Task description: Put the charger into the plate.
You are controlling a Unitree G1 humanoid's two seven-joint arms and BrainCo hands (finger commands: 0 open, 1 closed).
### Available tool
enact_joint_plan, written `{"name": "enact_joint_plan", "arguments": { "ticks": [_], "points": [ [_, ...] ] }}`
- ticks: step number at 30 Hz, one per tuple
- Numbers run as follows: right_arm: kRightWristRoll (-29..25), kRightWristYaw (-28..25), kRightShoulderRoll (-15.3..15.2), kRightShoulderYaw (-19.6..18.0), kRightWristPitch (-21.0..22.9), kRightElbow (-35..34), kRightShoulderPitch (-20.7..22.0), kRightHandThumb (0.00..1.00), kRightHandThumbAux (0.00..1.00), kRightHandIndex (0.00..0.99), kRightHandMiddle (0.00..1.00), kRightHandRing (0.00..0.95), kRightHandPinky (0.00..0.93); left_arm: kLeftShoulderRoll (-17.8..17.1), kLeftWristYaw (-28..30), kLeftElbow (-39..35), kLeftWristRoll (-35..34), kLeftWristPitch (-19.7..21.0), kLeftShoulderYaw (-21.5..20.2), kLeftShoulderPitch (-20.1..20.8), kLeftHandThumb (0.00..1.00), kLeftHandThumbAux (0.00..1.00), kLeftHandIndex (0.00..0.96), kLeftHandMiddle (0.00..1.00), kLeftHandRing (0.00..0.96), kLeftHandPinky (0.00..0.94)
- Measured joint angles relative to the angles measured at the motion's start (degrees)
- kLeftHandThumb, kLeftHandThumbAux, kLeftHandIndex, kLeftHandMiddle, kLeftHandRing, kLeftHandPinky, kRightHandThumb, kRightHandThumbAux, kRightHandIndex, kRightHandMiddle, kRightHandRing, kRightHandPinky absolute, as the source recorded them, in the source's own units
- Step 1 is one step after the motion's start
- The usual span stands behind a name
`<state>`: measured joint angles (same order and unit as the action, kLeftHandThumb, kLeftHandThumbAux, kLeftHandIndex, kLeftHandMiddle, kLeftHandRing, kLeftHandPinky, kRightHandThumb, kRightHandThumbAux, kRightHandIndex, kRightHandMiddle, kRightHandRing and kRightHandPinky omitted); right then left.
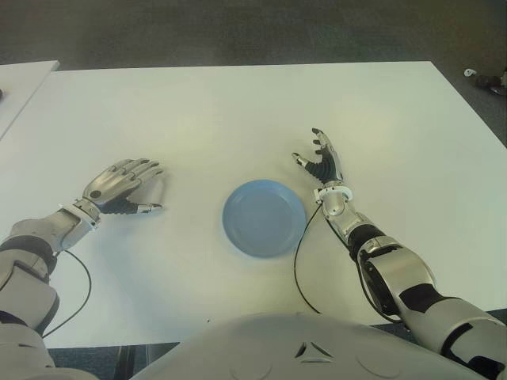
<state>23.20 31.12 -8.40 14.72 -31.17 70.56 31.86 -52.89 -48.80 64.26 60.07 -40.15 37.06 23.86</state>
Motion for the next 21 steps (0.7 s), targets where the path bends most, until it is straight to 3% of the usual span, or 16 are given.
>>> {"name": "enact_joint_plan", "arguments": {
  "ticks": [21],
  "points": [
    [0.1, 0.0, -0.3, 0.3, 0.0, 0.1, 0.0, 0.095, 0.585, 0.000, 0.000, 0.173, 0.292, -2.5, -0.1, -2.8, 0.1, -0.5, 0.9, 0.0, 0.274, 0.111, 0.000, 0.000, 0.000, 0.000]
  ]
}}
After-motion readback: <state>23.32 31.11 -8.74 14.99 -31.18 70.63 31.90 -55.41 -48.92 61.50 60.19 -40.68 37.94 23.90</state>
